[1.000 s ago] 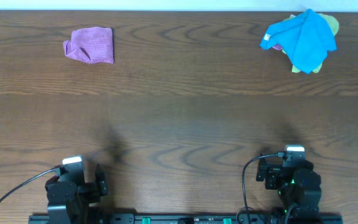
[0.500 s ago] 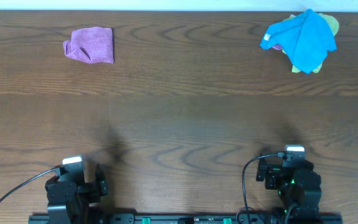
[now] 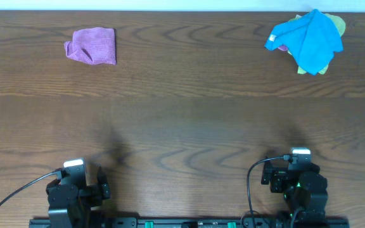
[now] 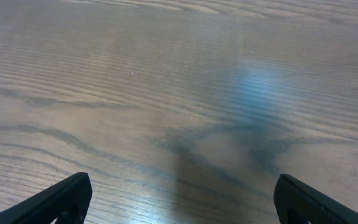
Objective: Fold the cloth
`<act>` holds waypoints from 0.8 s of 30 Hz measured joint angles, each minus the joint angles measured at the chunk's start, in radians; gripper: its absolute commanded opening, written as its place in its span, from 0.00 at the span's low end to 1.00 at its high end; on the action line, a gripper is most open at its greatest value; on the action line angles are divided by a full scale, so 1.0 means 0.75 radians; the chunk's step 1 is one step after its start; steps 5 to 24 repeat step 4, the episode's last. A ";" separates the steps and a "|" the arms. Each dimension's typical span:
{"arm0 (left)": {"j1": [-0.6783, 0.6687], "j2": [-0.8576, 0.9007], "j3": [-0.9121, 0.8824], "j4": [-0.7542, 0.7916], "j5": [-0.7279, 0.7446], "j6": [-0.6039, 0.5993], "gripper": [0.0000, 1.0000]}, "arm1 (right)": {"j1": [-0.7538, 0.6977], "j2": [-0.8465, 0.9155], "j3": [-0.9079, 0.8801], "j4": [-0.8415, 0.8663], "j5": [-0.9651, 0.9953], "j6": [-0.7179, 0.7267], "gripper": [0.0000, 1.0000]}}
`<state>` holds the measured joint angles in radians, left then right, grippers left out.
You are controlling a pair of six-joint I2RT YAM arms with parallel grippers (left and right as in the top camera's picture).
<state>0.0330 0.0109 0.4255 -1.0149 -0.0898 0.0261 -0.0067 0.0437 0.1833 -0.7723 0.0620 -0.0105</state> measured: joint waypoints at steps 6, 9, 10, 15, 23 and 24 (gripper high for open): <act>0.000 0.000 0.000 0.000 -0.001 0.000 0.95 | 0.000 0.000 0.000 0.000 0.000 0.001 0.99; 0.000 0.000 0.000 0.000 -0.001 0.000 0.95 | 0.000 0.000 0.000 0.000 0.000 0.001 0.99; 0.000 0.000 0.000 0.000 -0.001 0.000 0.95 | 0.000 0.000 0.000 0.000 0.000 0.001 0.99; 0.000 0.000 0.000 0.000 -0.001 0.000 0.95 | 0.000 0.000 0.000 0.000 0.000 0.001 0.99; 0.000 0.000 0.000 0.000 -0.001 0.000 0.95 | 0.000 0.000 0.000 0.000 0.000 0.001 0.99; 0.000 0.000 0.000 0.000 -0.001 0.000 0.95 | 0.000 0.000 0.000 0.000 0.000 0.001 0.99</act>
